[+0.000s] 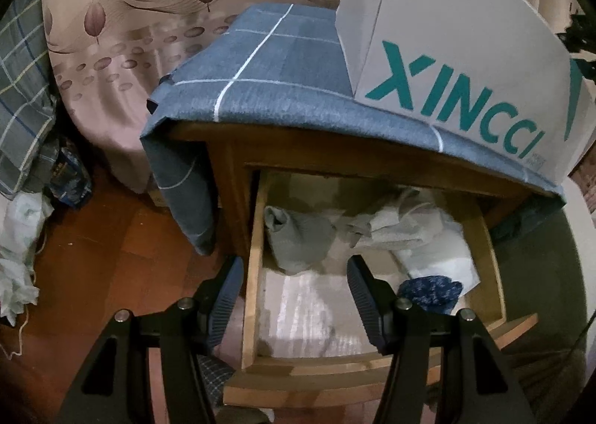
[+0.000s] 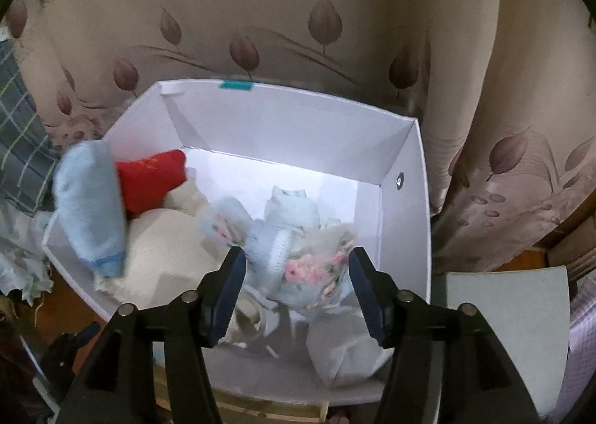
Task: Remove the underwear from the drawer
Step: 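Carry the pink floral underwear with the right tool into the box and release, then return the right tool to the drawer above the navy patterned underwear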
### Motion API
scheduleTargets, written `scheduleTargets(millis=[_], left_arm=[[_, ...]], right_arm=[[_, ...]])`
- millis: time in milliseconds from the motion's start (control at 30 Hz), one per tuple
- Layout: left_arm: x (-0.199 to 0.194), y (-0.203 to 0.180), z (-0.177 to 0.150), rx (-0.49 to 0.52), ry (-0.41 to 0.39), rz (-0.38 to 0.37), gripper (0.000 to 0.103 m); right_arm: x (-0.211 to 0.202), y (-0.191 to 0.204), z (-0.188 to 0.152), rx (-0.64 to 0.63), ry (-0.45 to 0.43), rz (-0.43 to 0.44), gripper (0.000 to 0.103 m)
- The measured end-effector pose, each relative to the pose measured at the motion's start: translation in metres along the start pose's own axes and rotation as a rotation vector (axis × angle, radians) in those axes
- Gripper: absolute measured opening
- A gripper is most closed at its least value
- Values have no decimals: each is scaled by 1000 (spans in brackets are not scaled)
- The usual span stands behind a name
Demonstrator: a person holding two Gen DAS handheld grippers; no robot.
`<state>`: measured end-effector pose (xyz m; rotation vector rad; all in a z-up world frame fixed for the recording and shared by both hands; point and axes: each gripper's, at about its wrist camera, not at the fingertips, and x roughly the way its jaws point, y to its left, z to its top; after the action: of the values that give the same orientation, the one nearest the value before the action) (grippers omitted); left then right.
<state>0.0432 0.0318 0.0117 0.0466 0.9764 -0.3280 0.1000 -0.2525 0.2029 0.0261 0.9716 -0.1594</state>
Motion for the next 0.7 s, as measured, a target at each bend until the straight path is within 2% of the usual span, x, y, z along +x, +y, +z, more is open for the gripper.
scheduleTargets(millis=[67, 167, 267, 333, 533, 700], left_arm=[[-1, 1, 0, -6, -2, -2, 59], [1, 2, 0, -14, 12, 3, 59], [2, 4, 0, -27, 17, -7, 60], [0, 5, -1, -29, 12, -2, 60], [1, 9, -1, -49, 20, -4, 60], [-1, 10, -1, -50, 14, 0, 60]], right_arm=[[-17, 4, -6, -13, -17, 28, 57], [-33, 8, -13, -38, -34, 11, 65], [-41, 13, -18, -66, -35, 3, 65], [-49, 17, -27, -73, -27, 43, 65], [-70, 34, -78, -139, 1, 86, 65], [-55, 46, -120, -179, 88, 113, 65]])
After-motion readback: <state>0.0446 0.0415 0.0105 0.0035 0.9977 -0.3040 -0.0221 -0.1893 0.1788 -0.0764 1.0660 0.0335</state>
